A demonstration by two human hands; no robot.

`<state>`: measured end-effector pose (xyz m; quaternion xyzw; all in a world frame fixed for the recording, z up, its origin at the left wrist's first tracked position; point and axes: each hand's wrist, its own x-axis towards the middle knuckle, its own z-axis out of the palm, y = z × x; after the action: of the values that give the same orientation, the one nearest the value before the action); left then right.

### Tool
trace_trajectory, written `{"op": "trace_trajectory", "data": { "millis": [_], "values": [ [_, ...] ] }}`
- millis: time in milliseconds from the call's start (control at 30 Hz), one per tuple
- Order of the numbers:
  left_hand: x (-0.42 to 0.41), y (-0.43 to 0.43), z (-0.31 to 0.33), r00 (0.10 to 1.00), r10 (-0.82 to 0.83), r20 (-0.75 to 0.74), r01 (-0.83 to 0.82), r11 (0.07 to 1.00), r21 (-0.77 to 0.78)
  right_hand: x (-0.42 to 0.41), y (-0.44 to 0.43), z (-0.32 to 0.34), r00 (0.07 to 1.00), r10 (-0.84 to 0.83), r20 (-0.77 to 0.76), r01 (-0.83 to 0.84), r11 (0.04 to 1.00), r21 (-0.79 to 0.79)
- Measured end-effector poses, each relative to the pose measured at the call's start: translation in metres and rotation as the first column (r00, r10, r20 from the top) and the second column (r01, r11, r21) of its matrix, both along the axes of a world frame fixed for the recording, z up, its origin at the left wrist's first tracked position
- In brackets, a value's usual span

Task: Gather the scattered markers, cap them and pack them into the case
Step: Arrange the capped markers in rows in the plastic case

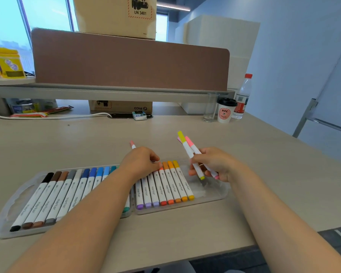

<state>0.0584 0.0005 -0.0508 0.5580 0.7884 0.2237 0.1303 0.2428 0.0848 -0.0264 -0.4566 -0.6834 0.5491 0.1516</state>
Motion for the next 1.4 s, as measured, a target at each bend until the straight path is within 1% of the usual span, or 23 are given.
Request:
{"op": "trace_trajectory", "data": {
  "millis": [133, 367, 500, 567, 767, 867, 1000, 1067, 1133, 1233, 1400],
  "values": [
    [0.0, 0.0, 0.001, 1.0, -0.004, 0.003, 0.005, 1.0, -0.013, 0.007, -0.006, -0.006, 1.0, 0.026, 0.004, -0.026, 0.999, 0.035],
    [0.0, 0.0, 0.001, 1.0, -0.001, 0.007, 0.001, 1.0, -0.017, 0.0, -0.014, -0.013, 0.999, -0.026, 0.028, 0.02, 0.984, 0.176],
    [0.0, -0.001, 0.002, 1.0, -0.005, 0.022, 0.006, 1.0, -0.023, -0.005, -0.018, -0.014, 0.996, -0.028, 0.087, 0.006, 0.97, 0.243],
    [0.0, -0.001, 0.002, 1.0, -0.006, 0.027, 0.007, 1.0, -0.023, -0.005, -0.02, -0.015, 0.994, -0.024, 0.102, -0.002, 0.968, 0.252],
    [0.001, -0.001, 0.003, 0.999, -0.002, 0.039, 0.003, 1.0, -0.03, -0.001, -0.017, -0.017, 0.996, -0.055, -0.075, 0.066, 0.987, 0.145],
    [0.002, -0.002, 0.003, 0.999, 0.003, 0.045, -0.001, 0.999, -0.034, 0.001, -0.015, -0.017, 0.984, -0.063, -0.166, 0.069, 0.997, 0.033],
    [0.002, -0.002, 0.003, 0.999, 0.004, 0.05, -0.003, 1.0, -0.028, 0.006, -0.012, -0.017, 0.974, -0.056, -0.221, 0.047, 0.998, -0.046],
    [0.002, -0.002, 0.004, 0.999, 0.004, 0.054, -0.002, 1.0, -0.026, 0.009, -0.011, -0.017, 0.968, -0.053, -0.245, 0.04, 0.998, -0.056],
    [0.002, -0.002, 0.004, 0.998, 0.005, 0.056, -0.003, 1.0, -0.025, 0.01, -0.012, -0.017, 0.972, -0.058, -0.23, 0.056, 0.998, -0.018],
    [0.002, -0.001, 0.004, 0.999, 0.005, 0.053, -0.004, 1.0, -0.028, 0.006, -0.017, -0.019, 0.987, -0.075, -0.141, 0.092, 0.989, 0.118],
    [0.002, -0.001, 0.005, 0.998, 0.008, 0.057, -0.006, 0.999, -0.034, -0.005, -0.021, -0.022, 0.994, -0.088, -0.07, 0.104, 0.955, 0.278]
  ]
}}
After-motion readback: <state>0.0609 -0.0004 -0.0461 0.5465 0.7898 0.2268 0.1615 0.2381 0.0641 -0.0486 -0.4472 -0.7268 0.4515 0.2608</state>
